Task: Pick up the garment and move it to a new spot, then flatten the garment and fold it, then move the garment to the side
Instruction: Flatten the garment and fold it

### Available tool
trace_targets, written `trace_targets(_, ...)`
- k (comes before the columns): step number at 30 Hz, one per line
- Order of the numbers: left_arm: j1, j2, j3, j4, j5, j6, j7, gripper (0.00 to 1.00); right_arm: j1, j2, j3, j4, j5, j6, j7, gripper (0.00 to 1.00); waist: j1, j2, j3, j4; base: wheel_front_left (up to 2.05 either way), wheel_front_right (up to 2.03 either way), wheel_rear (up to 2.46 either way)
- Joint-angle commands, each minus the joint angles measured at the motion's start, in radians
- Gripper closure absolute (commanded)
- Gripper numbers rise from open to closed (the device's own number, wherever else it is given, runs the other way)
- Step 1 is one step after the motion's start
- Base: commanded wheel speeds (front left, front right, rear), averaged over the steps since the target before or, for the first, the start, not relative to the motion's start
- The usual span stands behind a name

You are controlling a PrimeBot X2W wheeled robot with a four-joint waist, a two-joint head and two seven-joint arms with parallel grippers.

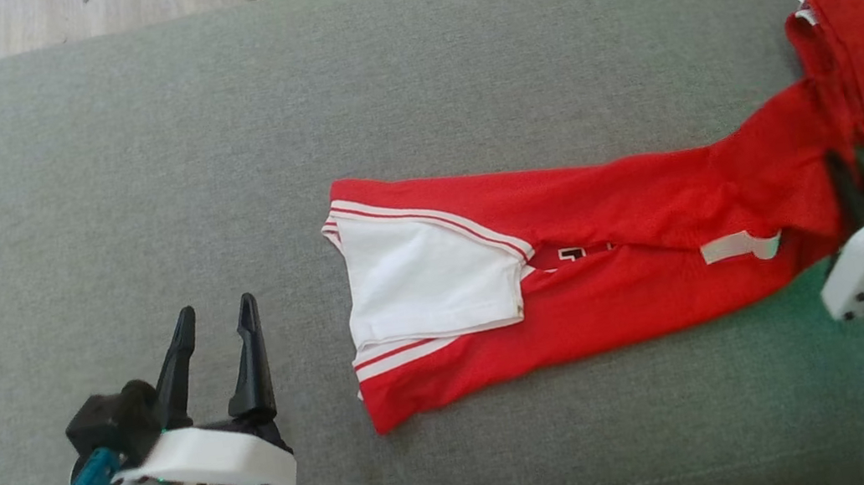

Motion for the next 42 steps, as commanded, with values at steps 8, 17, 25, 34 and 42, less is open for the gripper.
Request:
trace_targets(8, -0.050, -0.001, 0.045, -0.021, 0.015, -0.011, -0.012, 0.00, 0.022, 0.012, 0.173, -0.203, 0.132, 0.007, 0.052, 1.00, 0.0000, 0.0000, -0.004, 0.029, 0.00, 0.00, 0.00)
trace_targets(17, -0.054, -0.007, 0.048, -0.018, 0.018, -0.017, -0.012, 0.00, -0.005, 0.083, 0.330, -0.218, 0.246, 0.007, 0.033, 1.00, 0.0000, 0.0000, -0.005, 0.053, 0.00, 0.00, 0.00)
trace_targets(25, -0.059, -0.014, 0.042, -0.012, 0.022, -0.026, -0.012, 0.00, -0.058, 0.131, 0.487, -0.130, 0.336, 0.007, -0.032, 1.00, 0.0000, 0.0000, -0.005, 0.084, 0.00, 0.00, 0.00)
trace_targets(34, -0.065, -0.019, 0.038, -0.006, 0.026, -0.031, -0.012, 0.00, -0.141, 0.134, 0.638, 0.017, 0.433, 0.007, -0.107, 1.00, 0.0000, 0.0000, 0.002, 0.128, 0.00, 0.00, 0.00)
trace_targets(42, -0.068, -0.025, 0.036, -0.003, 0.031, -0.033, -0.012, 0.00, -0.203, 0.134, 0.709, 0.133, 0.492, 0.007, -0.164, 1.00, 0.0000, 0.0000, 0.006, 0.144, 0.00, 0.00, 0.00)
